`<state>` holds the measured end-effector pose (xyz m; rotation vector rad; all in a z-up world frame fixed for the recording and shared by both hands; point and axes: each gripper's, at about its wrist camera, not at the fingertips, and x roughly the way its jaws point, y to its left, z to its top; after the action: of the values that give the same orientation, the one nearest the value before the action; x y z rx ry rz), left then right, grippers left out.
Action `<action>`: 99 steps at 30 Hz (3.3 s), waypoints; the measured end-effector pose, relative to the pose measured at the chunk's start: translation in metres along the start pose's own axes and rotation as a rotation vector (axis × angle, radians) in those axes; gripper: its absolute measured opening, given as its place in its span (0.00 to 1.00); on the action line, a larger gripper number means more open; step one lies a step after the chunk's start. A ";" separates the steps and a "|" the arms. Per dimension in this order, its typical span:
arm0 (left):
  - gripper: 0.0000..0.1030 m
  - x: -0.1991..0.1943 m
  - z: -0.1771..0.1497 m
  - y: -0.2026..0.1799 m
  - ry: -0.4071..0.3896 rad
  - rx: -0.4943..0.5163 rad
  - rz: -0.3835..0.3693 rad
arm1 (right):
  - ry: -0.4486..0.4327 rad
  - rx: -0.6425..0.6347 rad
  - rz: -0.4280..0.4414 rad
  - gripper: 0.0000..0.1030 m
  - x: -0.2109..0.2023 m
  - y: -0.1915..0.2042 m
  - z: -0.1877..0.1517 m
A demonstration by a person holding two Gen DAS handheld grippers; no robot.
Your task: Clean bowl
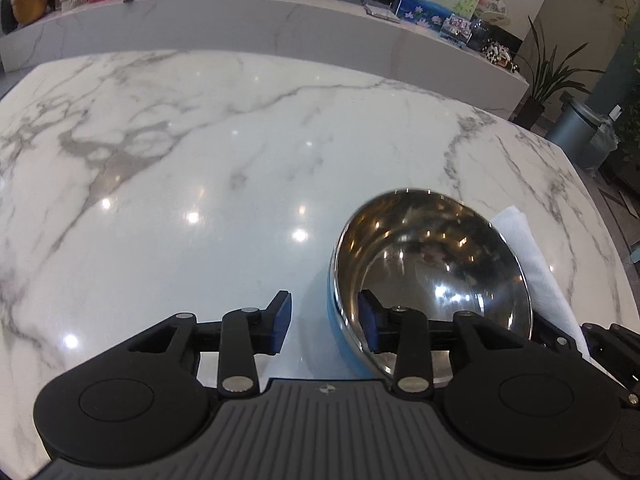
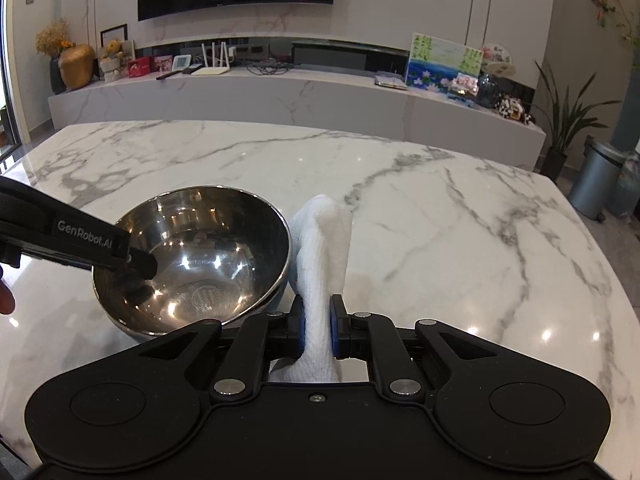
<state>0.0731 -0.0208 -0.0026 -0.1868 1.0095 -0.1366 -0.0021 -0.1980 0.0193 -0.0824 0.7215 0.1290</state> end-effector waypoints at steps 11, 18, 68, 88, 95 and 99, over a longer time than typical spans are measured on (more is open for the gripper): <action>0.18 0.000 -0.003 -0.001 0.033 0.002 -0.009 | 0.029 -0.025 0.044 0.10 -0.001 0.009 -0.012; 0.17 0.003 -0.004 -0.002 0.043 0.017 -0.007 | 0.082 -0.057 0.072 0.10 0.005 0.018 -0.027; 0.32 0.008 0.001 0.001 0.156 0.079 -0.060 | 0.065 -0.132 0.143 0.10 -0.003 0.019 -0.026; 0.23 0.008 0.013 -0.003 0.152 0.187 0.003 | 0.022 -0.202 0.167 0.10 -0.005 0.013 -0.020; 0.42 0.011 0.002 -0.002 0.161 0.107 -0.055 | 0.076 -0.193 0.172 0.10 0.005 0.018 -0.031; 0.42 0.012 0.002 -0.001 0.155 0.081 -0.056 | 0.079 -0.193 0.170 0.10 0.006 0.018 -0.032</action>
<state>0.0812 -0.0240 -0.0114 -0.1320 1.1508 -0.2460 -0.0206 -0.1834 -0.0093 -0.2114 0.7931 0.3595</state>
